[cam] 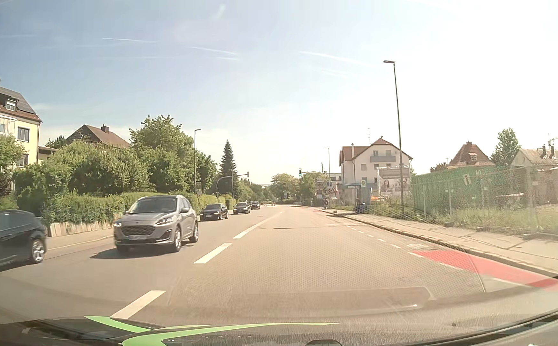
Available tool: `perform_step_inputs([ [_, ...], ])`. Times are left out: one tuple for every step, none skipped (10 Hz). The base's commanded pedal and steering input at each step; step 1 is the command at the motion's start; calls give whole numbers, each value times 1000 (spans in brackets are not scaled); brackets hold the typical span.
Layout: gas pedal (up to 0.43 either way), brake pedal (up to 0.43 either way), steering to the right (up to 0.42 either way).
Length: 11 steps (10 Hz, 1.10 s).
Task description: Follow the waypoints while adhering to traffic rules and regulations
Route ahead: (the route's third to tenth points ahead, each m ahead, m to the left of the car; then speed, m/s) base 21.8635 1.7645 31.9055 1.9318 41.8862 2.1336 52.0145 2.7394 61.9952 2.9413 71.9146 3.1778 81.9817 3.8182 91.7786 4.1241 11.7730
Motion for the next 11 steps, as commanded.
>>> perform_step_inputs([
  [47,0,0],
  [47,0,0],
  [47,0,-1],
  [47,0,-1],
  [47,0,-1],
  [47,0,-1],
  [47,0,0],
  [47,0,-1],
  [47,0,0],
  [47,0,0],
  [47,0,-1],
])
